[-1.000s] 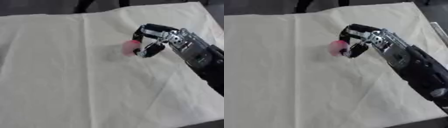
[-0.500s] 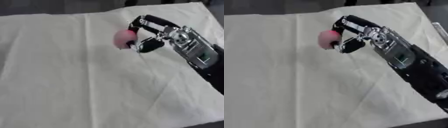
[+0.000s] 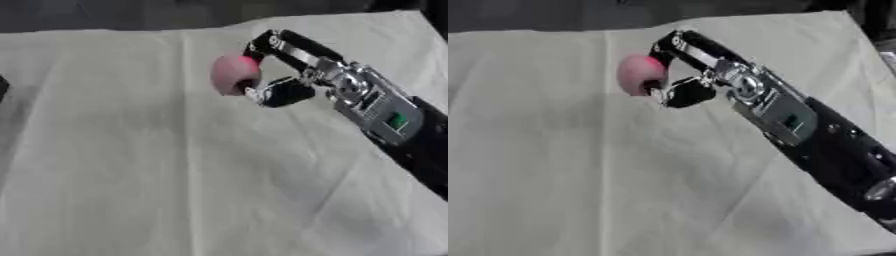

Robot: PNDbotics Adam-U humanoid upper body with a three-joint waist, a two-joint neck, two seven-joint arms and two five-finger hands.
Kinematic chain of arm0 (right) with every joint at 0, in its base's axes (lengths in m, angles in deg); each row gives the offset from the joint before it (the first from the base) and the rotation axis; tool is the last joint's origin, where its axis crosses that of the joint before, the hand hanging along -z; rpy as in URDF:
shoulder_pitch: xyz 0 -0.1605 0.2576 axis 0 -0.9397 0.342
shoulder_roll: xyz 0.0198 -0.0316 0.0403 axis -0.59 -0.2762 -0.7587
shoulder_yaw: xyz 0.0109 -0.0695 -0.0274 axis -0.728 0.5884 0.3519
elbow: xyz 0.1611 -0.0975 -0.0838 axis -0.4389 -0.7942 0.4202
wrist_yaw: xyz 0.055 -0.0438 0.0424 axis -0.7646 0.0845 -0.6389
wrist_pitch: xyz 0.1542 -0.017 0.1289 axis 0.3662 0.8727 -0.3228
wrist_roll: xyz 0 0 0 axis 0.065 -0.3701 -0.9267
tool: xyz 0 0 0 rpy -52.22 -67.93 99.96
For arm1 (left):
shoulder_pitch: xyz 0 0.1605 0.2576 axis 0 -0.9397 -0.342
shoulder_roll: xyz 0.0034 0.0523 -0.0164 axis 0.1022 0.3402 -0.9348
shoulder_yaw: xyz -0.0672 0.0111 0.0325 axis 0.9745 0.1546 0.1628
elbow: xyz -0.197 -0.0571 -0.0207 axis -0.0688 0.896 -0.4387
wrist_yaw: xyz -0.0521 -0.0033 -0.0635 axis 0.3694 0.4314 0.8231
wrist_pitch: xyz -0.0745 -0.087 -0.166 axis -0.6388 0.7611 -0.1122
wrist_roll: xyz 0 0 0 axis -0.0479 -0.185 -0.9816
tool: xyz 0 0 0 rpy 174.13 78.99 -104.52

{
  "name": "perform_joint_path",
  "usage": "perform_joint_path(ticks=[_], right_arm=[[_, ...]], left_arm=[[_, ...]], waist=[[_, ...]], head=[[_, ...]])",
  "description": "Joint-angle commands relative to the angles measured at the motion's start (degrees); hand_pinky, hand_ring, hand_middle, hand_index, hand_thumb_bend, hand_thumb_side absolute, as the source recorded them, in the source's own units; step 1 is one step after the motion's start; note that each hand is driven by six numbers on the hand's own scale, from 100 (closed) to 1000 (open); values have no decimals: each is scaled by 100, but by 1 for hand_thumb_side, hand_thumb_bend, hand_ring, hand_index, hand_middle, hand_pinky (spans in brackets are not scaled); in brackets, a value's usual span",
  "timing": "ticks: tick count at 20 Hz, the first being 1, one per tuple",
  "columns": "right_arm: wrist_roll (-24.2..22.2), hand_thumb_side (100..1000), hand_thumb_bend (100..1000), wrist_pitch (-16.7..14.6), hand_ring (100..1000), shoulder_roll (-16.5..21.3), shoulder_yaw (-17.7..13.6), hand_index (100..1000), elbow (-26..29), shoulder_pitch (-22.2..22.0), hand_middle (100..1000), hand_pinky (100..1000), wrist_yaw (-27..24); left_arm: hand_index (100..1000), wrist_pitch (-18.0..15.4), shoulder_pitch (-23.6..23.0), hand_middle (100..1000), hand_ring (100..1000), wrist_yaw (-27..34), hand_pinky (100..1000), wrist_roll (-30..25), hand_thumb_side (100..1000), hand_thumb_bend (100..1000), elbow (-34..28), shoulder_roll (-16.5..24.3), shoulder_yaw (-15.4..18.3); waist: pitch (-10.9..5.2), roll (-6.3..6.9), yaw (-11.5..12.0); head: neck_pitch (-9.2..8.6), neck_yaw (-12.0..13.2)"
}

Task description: Pick up the objects with one hand, pass them to the other hand, and then place them into the box on the other side of the table.

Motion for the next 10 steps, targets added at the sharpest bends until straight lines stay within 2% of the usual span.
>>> perform_joint_path(ticks=[1, 5, 10], right_arm=[[121, 100, 100, 14, 566, 37, 9, 515, -10, 130, 442, 838, -82], [183, 100, 100, 27, 561, -21, 76, 512, -73, 223, 439, 834, -155], [253, 100, 100, 26, 559, -77, 145, 510, -80, 343, 438, 833, -292]], left_arm=[[802, 140, 274, 700, 705, 245, 782, -358, 519, 443, -517, -34, -355], [817, 394, 551, 705, 710, 315, 785, -680, 516, 463, -929, -293, -815], [844, 715, 850, 715, 715, 388, 790, -879, 510, 489, -1188, -660, -1232]], waist=[[-149, 102, 23], [-140, 122, 77], [-130, 138, 144]], head=[[-94, -23], [-122, -15], [-151, -15]])
